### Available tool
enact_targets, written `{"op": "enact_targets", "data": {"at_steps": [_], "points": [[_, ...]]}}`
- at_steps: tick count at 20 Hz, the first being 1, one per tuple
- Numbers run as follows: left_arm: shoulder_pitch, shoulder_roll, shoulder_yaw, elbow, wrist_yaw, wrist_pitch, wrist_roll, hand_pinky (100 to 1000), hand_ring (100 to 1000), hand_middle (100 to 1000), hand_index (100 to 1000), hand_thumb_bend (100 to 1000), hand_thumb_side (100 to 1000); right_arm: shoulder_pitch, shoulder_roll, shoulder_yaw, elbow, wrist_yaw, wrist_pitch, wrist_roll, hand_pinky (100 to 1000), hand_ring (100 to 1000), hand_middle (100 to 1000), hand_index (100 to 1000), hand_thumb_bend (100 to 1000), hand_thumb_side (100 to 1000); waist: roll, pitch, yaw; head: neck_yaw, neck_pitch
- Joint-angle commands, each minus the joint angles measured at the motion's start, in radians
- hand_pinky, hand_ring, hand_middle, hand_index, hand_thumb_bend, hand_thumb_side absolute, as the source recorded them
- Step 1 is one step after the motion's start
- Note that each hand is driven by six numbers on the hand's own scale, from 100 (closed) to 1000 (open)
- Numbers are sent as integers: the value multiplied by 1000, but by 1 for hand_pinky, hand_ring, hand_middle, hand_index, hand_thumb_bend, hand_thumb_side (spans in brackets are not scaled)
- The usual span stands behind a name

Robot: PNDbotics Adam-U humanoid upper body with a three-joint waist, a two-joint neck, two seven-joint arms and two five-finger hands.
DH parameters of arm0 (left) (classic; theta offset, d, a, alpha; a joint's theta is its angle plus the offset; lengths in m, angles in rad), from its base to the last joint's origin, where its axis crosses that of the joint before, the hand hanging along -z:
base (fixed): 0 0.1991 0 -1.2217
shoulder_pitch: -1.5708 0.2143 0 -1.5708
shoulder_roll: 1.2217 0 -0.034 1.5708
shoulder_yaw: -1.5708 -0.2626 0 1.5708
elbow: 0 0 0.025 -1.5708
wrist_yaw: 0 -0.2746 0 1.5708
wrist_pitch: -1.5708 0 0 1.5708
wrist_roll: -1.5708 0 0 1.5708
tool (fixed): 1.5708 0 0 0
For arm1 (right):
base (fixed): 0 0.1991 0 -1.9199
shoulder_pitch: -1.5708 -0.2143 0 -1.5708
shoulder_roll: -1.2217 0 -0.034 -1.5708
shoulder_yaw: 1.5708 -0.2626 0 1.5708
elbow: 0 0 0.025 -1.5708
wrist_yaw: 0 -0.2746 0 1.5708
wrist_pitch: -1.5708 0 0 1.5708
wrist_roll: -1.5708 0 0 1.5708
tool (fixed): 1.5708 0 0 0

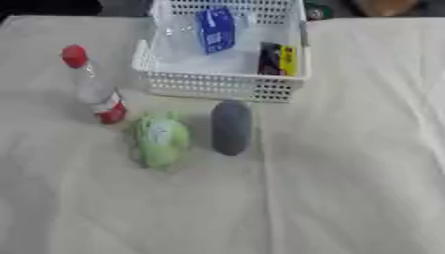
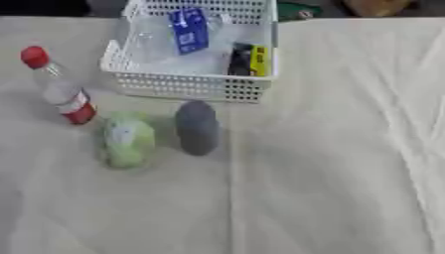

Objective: Pick up objects on the table and place them in the box.

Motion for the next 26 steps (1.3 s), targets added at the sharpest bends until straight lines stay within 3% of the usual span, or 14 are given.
{"op": "enact_targets", "data": {"at_steps": [1, 6, 10, 18, 20, 21, 26], "points": [[-2, 12, 7, -14, -4, -43, 44, 747, 905, 874, 828, 100, 1000, -6, -18, -9, -18, -1, 3, 0, 915, 872, 808, 907, 100, 1000, 0, -22, 0, -3, 7], [1, 16, 11, -14, -16, -20, 20, 764, 924, 897, 859, 174, 1000, -6, -17, -8, -18, -2, 4, 0, 915, 872, 806, 907, 100, 1000, 0, -21, 1, 4, 19], [18, 84, 22, -14, -42, 65, 0, 779, 936, 904, 866, 212, 1000, -5, -21, -8, -18, -2, 5, 0, 914, 871, 804, 905, 100, 1000, 2, -22, 5, 13, 36], [116, 360, -19, -14, -109, 256, -146, 880, 989, 954, 975, 181, 1000, -1, -30, -4, -18, -3, 8, 0, 913, 871, 802, 903, 100, 1000, 10, -24, 11, 22, 54], [126, 422, -28, -14, -130, 304, -204, 928, 1000, 990, 1000, 173, 1000, -1, -31, -3, -18, -3, 8, 0, 912, 871, 801, 903, 100, 1000, 11, -26, 16, 29, 52], [131, 454, -34, -14, -140, 328, -242, 993, 1000, 1000, 1000, 201, 1000, -1, -31, -2, -18, -4, 9, 0, 912, 871, 801, 902, 100, 1000, 12, -27, 17, 35, 50], [131, 586, -51, -14, -166, 423, -420, 1000, 1000, 1000, 1000, 216, 1000, 3, -36, 0, -18, -6, 12, 0, 911, 871, 800, 900, 100, 1000, 11, -32, 15, 45, 45]]}}
